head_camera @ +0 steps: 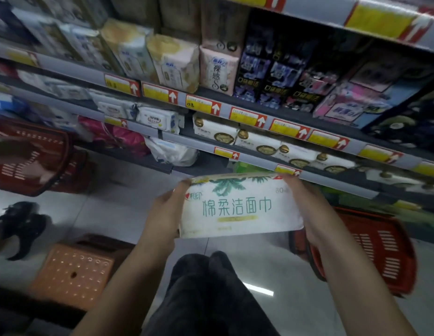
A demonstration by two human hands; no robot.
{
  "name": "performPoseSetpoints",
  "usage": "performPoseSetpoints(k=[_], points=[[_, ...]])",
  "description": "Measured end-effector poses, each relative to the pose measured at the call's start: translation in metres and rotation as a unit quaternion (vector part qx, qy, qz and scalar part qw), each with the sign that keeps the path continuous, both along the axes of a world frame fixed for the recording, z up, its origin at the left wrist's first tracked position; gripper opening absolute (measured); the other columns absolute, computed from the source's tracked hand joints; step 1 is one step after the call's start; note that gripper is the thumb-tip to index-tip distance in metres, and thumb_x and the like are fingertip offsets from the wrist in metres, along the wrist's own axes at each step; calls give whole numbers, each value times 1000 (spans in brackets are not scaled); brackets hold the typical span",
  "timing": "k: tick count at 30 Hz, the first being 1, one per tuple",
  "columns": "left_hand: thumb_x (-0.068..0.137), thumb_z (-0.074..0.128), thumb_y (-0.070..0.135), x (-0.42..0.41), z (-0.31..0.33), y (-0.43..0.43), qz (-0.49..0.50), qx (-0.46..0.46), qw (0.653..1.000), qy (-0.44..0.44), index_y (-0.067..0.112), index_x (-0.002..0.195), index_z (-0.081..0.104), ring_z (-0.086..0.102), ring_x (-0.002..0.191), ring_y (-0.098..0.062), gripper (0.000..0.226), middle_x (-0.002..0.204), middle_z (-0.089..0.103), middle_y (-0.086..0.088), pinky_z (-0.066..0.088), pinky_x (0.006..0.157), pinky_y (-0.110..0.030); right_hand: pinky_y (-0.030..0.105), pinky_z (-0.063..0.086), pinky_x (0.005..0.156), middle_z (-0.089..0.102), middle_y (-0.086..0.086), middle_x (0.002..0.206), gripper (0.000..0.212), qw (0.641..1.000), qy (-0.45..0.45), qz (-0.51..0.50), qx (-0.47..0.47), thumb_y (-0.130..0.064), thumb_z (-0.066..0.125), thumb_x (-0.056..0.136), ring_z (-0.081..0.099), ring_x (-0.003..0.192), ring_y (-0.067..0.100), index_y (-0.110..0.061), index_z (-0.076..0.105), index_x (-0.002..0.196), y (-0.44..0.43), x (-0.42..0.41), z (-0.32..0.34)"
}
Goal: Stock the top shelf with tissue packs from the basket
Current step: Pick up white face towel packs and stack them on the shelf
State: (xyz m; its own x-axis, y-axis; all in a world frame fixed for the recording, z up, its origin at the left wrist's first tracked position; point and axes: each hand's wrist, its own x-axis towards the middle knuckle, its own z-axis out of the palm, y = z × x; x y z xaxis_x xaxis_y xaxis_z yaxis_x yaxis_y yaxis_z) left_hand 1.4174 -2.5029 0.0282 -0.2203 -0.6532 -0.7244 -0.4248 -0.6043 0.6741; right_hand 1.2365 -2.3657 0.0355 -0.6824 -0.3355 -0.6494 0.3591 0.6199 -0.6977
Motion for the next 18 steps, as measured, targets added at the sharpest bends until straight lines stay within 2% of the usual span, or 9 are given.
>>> performPoseSetpoints(k=[3,5,8,11,14,16,18], points=[[91,57,49,-8,32,1,-30,-12,999,23,19,78,61,66,50,-12,33,53,68,5,54,53,-26,34,52,76,69,-3,89,37,999,6,-31,10,-55,51,86,64,82,20,-22,65,96,16,-1,31],[90,57,49,-12,52,2,-48,-25,998,32,18,79,61,65,44,-9,32,52,68,6,52,48,-23,39,51,86,70,-3,95,38,999,12,-45,-12,-57,54,84,64,89,22,-23,66,96,24,-1,50],[88,59,51,-16,76,3,-61,-50,996,38,20,78,63,69,58,-18,33,63,71,1,56,65,-34,42,48,93,66,-6,101,33,997,21,-57,-43,-56,55,84,60,99,22,-25,64,93,35,2,71],[86,61,51,-13,97,2,-72,-75,993,50,19,76,66,69,68,-22,33,66,72,1,56,79,-42,48,46,98,60,-3,121,53,995,21,-76,-62,-64,61,73,57,109,24,-26,62,110,37,8,90],[81,65,56,-5,115,-3,-84,-86,992,47,20,84,69,71,82,-27,37,86,74,-4,55,86,-52,51,44,99,57,-2,127,58,993,25,-83,-85,-66,61,71,56,111,26,-27,62,114,37,15,107],[70,67,67,-3,127,-5,-92,-98,990,52,19,88,71,70,88,-29,52,93,74,-6,54,88,-55,51,44,99,57,-3,128,75,992,28,-85,-94,-74,60,57,55,112,26,-29,62,117,35,21,116],[51,64,79,-3,137,-8,-102,-105,988,51,21,91,71,68,93,-30,71,99,73,-6,52,90,-55,50,44,99,57,-3,127,71,989,34,-91,-109,-73,61,59,56,112,25,-30,63,115,33,24,124]])
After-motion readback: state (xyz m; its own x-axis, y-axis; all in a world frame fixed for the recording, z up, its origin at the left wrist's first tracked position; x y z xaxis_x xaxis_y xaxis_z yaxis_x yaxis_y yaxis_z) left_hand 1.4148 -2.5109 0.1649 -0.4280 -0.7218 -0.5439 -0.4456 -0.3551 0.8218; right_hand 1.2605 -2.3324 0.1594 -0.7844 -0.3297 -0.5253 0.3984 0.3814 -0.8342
